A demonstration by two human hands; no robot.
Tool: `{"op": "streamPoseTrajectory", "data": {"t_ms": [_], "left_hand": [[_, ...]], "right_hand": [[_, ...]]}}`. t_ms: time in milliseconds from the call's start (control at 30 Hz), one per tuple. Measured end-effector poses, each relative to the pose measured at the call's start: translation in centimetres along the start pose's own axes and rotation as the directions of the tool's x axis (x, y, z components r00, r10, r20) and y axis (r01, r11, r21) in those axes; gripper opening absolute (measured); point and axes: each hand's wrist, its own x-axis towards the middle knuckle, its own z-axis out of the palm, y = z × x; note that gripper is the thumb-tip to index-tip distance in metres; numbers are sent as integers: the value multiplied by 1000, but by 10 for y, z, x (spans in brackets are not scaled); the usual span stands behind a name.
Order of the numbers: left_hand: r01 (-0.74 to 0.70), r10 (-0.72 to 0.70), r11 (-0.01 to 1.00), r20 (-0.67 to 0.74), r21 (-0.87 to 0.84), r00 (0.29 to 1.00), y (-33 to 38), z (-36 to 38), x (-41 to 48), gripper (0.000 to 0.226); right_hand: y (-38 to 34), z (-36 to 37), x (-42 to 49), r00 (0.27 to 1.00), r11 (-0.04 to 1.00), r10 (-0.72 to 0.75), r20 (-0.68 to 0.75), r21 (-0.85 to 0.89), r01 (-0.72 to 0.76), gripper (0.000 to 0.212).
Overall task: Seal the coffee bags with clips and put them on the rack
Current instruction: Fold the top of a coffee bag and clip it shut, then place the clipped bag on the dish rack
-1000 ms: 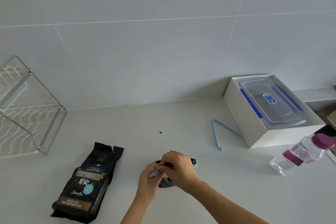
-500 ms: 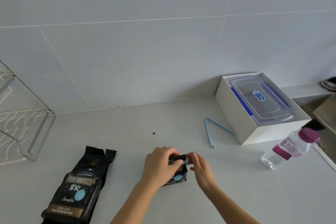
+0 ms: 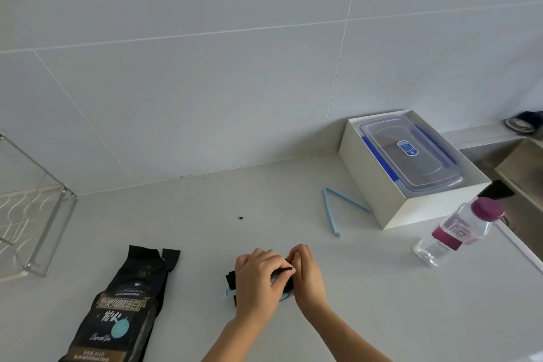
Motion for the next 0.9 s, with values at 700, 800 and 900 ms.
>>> {"op": "streamPoseTrajectory", "data": {"t_ms": [700,800,900], "left_hand": [[742,-630,374,434,-557,644,-47,-18,-30,22],[713,-615,425,400,-558,680,-49,-25,-31,25],[646,-633,432,299,-629,714,-55,-35,-36,21]], "right_hand": [[-2,-14,23,952,985,100,290,-165,-53,28],[-12,-12,23,912,969,166,374,-236,-80,28],[-19,-7,16,879,975,146,454,-218,-50,29]]}}
